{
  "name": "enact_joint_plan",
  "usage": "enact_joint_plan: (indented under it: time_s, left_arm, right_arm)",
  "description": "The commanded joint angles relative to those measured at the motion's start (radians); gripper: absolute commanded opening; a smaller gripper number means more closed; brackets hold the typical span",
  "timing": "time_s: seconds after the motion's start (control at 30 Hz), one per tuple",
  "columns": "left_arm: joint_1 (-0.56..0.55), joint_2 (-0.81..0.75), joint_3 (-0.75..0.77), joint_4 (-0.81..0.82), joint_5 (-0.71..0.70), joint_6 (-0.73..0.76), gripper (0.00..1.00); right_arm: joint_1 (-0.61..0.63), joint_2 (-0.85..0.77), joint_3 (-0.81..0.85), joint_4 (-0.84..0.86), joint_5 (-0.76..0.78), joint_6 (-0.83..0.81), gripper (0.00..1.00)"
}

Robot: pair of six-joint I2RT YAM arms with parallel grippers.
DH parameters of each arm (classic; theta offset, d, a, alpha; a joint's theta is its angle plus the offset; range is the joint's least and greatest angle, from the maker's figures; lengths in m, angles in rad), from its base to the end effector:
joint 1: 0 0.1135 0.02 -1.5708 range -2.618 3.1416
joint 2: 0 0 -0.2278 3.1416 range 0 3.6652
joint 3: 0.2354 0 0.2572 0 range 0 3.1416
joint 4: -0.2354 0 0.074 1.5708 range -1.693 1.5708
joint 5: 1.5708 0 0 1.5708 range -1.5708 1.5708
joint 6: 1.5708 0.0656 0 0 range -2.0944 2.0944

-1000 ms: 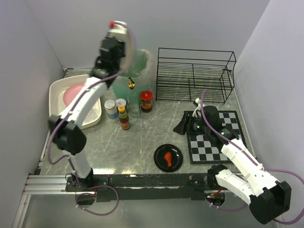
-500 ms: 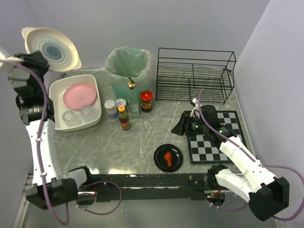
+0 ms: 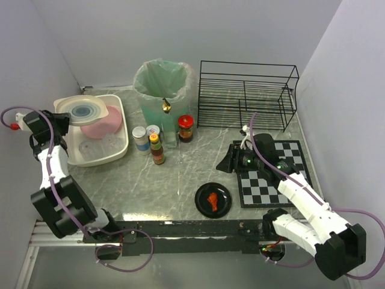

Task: Clear the kitchen counter

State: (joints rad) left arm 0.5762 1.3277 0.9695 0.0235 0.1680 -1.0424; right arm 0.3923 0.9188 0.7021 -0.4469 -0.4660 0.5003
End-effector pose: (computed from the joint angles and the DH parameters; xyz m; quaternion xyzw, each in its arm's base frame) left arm 0.3006 0.1823 0.2575 -0.5543 0.5956 -0.1999 0.5460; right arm 0.2136 0.1203 0.2177 -0.0538 0.8788 0.3713 0.2950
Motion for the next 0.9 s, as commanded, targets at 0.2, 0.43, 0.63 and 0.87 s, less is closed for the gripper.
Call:
enact_joint_plan:
  time_s: [0.2, 0.43, 0.63, 0.87]
  left_arm:
    - [-0.004, 0.096, 0.106, 0.331, 0.073, 0.001, 0.01]
    - [-0.027, 0.240, 0.167, 0.337, 0.067, 0.090, 0.01]
    - [-0.076, 0.320, 0.218, 0.309, 0.024, 0.143, 0.01]
    - [-0.134, 0.367, 0.218, 0.309, -0.071, 0.176, 0.01]
  right_arm:
    - [-0.006, -0.008, -0.035, 0.057, -0.016, -0.019, 0.58]
    - [-0.006, 0.020, -0.043, 0.074, -0.031, -0.026, 0.58]
    - [-0.004, 0.032, -0.032, 0.068, -0.020, -0.039, 0.58]
    - [-0.006, 0.043, -0.021, 0.054, -0.013, -0.052, 0.58]
